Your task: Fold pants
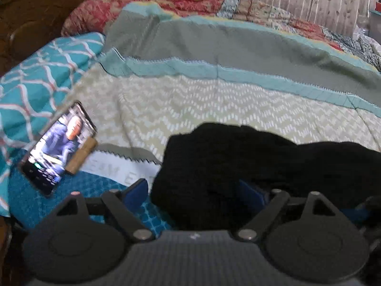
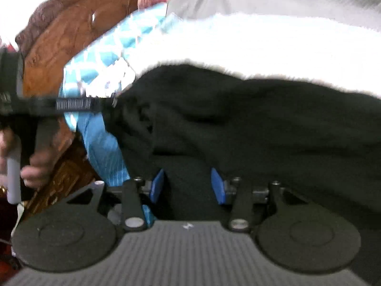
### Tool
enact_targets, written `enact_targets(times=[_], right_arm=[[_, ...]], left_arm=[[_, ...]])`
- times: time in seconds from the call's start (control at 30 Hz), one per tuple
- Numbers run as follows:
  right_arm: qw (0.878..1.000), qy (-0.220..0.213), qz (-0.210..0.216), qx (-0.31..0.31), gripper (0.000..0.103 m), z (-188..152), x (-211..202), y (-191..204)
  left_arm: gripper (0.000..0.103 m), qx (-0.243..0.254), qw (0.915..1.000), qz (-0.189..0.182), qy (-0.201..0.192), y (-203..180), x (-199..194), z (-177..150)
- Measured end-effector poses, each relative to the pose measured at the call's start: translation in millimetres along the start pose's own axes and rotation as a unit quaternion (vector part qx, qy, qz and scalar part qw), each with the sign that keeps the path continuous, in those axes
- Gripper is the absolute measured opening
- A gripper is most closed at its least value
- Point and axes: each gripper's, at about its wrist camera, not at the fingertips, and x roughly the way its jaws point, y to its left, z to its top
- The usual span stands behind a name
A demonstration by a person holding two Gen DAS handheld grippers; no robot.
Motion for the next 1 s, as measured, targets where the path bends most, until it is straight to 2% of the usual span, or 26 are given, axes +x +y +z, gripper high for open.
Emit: enact_targets(times=[0.13,0.2,0.27,0.33,0.43,0.47,0.57,0.6,0.67,0.8,0.9,1.0], right_arm=[[0.993,-0.087,-0.050,0.058,0.047,-16.6,-64.1,-42.4],[0.980,-0.135,-0.112,0.091,0.047,-39.9,-112.0,-71.2],[0.956,-0.181,-0.188,0.132,0.047,-72.3,-162.1,-96.3],[0.915,-0.236,-0.261,0.195,0.047,-110.3,-214.9,-121.5],[0.824,-0.322,-0.356,0.300,0.051,-174.8,-282.7,-150.8],[0.789,-0.349,-0.378,0.336,0.054,-196.4,-301.4,-158.2],[0.721,-0.406,-0.393,0.400,0.064,-241.8,-329.4,-172.4],[0.707,-0.416,-0.394,0.415,0.065,-252.0,-332.8,-177.0],[0.692,-0.428,-0.379,0.440,0.065,-269.5,-344.6,-197.9],[0.683,-0.442,-0.349,0.466,0.065,-283.7,-342.5,-218.6],[0.684,-0.449,-0.327,0.472,0.066,-283.5,-347.8,-230.2],[0.694,-0.448,-0.321,0.464,0.068,-278.1,-358.2,-236.8]], left_arm=[[0.086,-0.022,0.9991,0.035,0.012,10.4,-16.2,9.6],[0.085,-0.052,0.9982,0.031,0.008,17.1,-29.6,14.1],[0.085,-0.067,0.9977,0.004,-0.009,15.8,-44.5,18.7],[0.085,-0.064,0.9975,-0.023,-0.016,1.2,-50.8,24.6],[0.085,-0.047,0.9963,-0.073,-0.002,-36.5,-42.1,31.6],[0.085,-0.040,0.9951,-0.089,0.014,-52.8,-34.9,32.5],[0.085,-0.010,0.9894,-0.135,0.053,-104.6,-12.1,27.8],[0.085,0.004,0.9876,-0.144,0.063,-122.1,-4.3,24.1],[0.084,0.024,0.9827,-0.160,0.091,-153.6,11.4,15.7],[0.082,0.044,0.9735,-0.170,0.147,-192.4,35.3,-2.4],[0.082,0.059,0.9691,-0.169,0.169,-206.3,40.8,-14.3],[0.082,0.078,0.9704,-0.155,0.168,-213.9,43.3,-23.1]])
